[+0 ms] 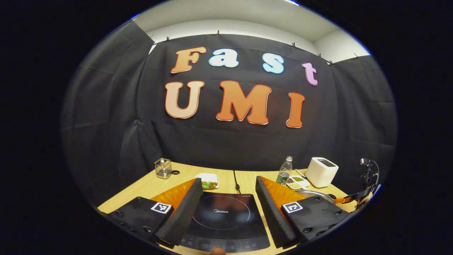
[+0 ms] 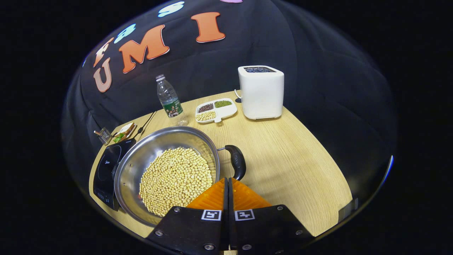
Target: First push the handle of the pot to place it horizontally, then grasp the pot with both hands and set it on the induction cooktop.
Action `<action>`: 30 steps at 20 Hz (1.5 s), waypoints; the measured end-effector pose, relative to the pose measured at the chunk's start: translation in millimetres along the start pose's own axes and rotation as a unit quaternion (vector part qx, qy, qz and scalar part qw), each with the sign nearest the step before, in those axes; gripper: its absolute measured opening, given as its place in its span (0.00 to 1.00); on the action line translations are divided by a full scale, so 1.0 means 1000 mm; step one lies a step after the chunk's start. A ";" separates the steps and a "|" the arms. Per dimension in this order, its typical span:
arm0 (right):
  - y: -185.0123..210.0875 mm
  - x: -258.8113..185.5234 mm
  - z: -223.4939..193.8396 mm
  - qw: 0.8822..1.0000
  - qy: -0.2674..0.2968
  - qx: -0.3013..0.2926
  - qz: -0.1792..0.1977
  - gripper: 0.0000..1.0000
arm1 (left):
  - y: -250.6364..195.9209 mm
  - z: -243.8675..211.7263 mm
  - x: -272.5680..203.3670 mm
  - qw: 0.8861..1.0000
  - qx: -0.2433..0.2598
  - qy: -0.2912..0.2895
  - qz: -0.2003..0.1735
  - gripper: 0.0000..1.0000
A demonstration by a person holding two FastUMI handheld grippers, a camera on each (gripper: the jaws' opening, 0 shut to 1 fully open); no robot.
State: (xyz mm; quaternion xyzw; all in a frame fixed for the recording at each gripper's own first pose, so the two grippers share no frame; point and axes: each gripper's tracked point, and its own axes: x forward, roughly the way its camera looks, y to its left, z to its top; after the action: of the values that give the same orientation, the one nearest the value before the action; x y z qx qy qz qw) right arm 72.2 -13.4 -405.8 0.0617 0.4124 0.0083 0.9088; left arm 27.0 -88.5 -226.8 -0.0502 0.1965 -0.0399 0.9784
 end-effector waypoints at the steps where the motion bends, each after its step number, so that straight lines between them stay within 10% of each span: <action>1: 0.000 0.000 0.000 1.000 0.000 0.000 0.000 0.00 | -0.010 -0.010 0.004 1.000 -0.009 0.011 -0.010 0.98; 10: -0.005 -0.025 0.008 0.999 -0.049 0.007 -0.001 0.05 | -0.079 -0.089 0.034 0.994 -0.015 0.088 -0.060 0.99; 18: 0.009 -0.007 0.017 0.998 -0.059 -0.007 0.010 0.70 | -0.118 -0.154 0.064 0.987 0.004 0.145 -0.071 0.99; 30: -0.007 0.054 0.012 0.999 -0.026 -0.008 -0.025 0.88 | -0.142 -0.221 0.101 0.974 0.030 0.214 -0.068 0.99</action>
State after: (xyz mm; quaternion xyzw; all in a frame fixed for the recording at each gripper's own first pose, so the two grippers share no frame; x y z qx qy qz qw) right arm 116.6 -17.8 -438.6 0.0447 0.3899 -0.0124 0.9197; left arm 25.5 -257.5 -452.2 -0.0243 0.3961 -0.1225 0.9097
